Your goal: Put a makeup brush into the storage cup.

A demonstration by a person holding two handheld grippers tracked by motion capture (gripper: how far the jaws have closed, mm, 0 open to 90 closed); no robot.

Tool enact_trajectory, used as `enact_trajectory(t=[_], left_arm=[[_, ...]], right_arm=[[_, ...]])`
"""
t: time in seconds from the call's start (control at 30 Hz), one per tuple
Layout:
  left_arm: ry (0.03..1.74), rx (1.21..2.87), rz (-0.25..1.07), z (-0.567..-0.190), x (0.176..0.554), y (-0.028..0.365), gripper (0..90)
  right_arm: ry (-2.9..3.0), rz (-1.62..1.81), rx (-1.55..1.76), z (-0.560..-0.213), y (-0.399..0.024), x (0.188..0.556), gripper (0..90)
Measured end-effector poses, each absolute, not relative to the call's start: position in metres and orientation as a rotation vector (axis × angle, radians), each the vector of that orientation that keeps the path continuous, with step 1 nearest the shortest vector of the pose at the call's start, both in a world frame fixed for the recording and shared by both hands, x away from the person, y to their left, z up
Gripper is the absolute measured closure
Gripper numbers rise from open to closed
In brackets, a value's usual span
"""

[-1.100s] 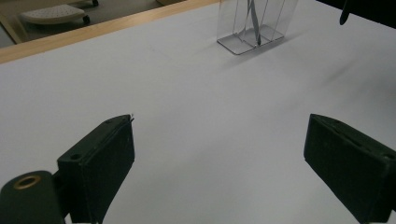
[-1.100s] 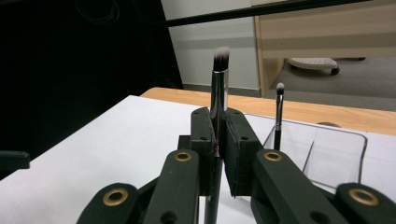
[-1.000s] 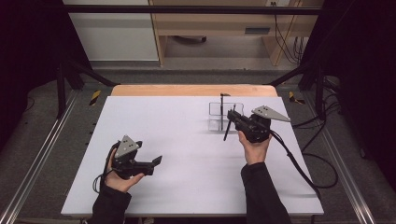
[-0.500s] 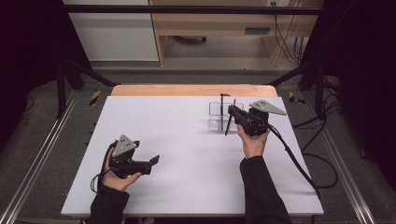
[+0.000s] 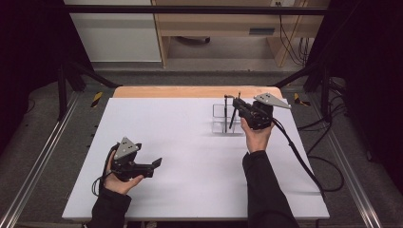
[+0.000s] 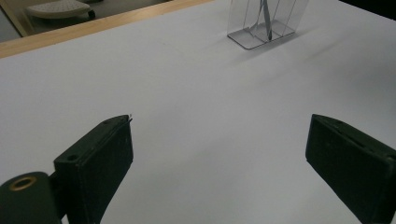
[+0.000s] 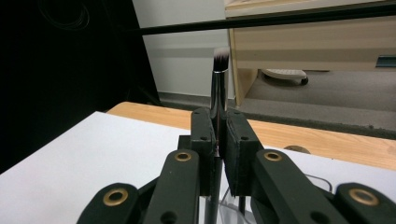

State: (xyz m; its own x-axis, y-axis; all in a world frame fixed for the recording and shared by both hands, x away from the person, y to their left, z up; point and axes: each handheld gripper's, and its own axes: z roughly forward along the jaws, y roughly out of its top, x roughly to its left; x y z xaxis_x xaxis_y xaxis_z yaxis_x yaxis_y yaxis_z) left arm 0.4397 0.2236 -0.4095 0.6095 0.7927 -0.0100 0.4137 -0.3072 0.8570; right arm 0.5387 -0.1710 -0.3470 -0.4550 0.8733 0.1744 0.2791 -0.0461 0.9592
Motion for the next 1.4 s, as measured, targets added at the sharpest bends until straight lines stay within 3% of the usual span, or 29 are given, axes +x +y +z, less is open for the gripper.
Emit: enact_trajectory(t=[1.4], left_arm=[[0.957, 1.935, 0.524, -0.410, 0.441, 0.223, 6.7]], right_arm=[[1.635, 1.482, 1.271, -0.338, -0.166, 0.579, 84.0]])
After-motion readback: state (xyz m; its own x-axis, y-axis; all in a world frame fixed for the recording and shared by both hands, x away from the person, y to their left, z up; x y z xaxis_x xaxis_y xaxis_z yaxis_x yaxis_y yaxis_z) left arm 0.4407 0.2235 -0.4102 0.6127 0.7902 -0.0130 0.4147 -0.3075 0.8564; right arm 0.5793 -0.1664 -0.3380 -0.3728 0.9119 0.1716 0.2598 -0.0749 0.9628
